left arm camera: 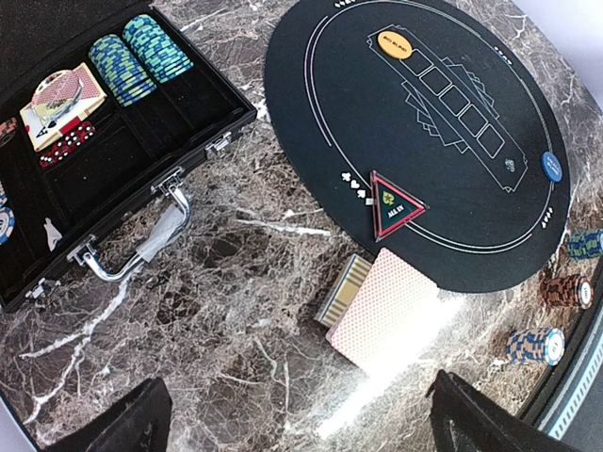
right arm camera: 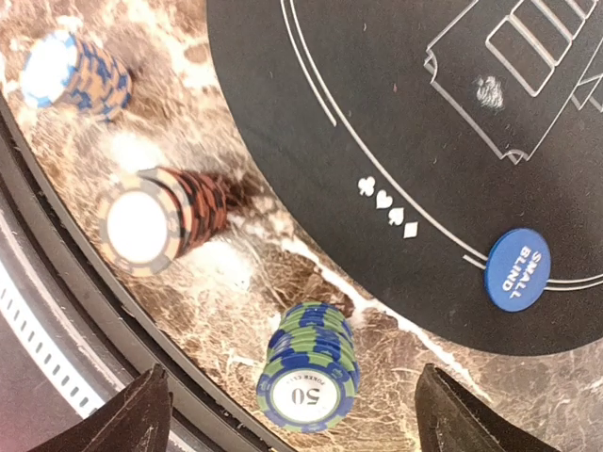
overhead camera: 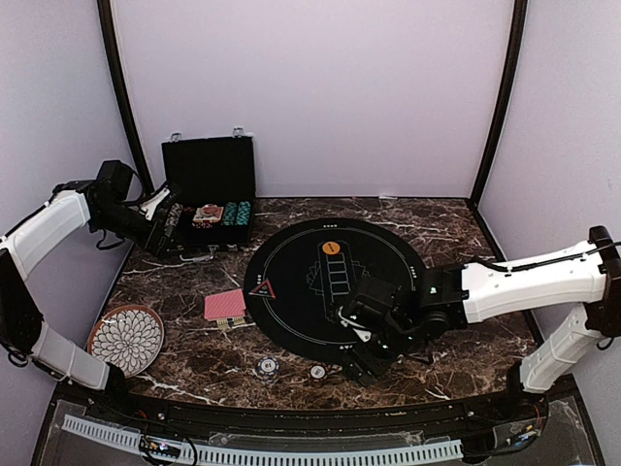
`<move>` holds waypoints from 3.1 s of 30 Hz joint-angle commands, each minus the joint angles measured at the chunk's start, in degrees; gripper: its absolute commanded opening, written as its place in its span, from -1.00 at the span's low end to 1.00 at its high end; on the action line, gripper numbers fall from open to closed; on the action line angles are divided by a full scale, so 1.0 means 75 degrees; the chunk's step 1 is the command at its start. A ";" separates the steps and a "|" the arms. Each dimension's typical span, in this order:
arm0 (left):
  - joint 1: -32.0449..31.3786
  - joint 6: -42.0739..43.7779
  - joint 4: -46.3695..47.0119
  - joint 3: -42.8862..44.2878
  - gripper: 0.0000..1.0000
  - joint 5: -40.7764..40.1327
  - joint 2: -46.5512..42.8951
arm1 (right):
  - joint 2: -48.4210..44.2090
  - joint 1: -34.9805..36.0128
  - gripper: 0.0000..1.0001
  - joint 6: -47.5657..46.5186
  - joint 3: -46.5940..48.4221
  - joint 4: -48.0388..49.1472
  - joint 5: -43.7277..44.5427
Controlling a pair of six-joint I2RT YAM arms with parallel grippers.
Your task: Distribute texas hold em gaming equipment
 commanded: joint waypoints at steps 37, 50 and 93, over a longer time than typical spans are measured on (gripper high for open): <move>-0.0033 -0.0017 -0.0204 0.0157 0.97 0.0155 -0.0472 | 0.0513 -0.0056 0.25 0.0111 -0.0671 0.0767 -0.0123; -0.0037 0.0006 -0.0217 0.0218 0.98 0.0165 -0.0485 | 0.0509 -0.0096 -0.25 0.0091 -0.0633 0.0759 -0.0171; -0.0107 0.0013 -0.0268 0.0160 0.98 0.0196 -0.0571 | 0.4452 -0.4349 -0.83 -0.1489 0.5075 0.1047 0.0183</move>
